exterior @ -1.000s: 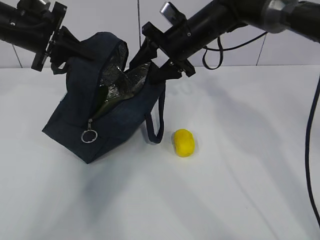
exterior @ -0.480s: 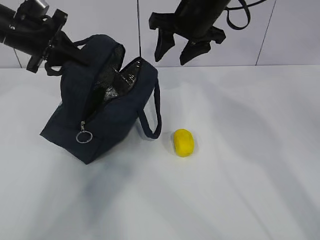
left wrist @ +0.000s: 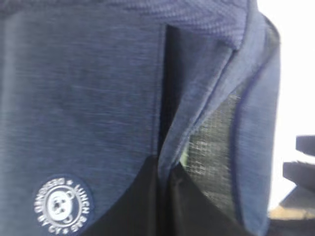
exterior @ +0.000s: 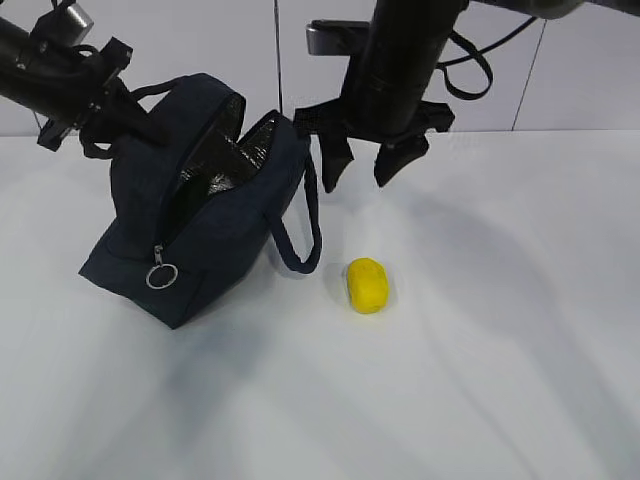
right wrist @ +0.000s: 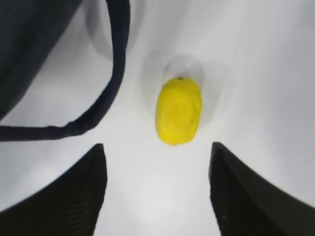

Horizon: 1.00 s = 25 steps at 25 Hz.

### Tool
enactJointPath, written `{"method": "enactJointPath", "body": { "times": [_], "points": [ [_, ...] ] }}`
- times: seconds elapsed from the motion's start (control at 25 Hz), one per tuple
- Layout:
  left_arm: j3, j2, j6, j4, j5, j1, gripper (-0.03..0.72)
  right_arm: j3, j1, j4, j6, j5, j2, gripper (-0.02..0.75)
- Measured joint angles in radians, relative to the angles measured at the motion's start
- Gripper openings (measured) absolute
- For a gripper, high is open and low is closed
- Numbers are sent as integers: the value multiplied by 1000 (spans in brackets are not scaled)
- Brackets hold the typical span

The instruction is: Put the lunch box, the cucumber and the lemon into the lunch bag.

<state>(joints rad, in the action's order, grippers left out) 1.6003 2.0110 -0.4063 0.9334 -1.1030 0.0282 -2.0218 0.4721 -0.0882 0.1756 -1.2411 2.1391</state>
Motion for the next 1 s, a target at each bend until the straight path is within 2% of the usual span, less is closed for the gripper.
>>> {"method": "enactJointPath", "body": {
  "times": [0.36,0.6,1.0],
  "points": [
    [0,0,28,-80,28,-26,-8,179,0,9,39,0,-62,494],
    [0,0,31,-111,33,-66,-8,183,0,21,77,4,-56,494],
    [0,0,31,-124,47,-70,-8,183,0,25,148,8,22,493]
  ]
}}
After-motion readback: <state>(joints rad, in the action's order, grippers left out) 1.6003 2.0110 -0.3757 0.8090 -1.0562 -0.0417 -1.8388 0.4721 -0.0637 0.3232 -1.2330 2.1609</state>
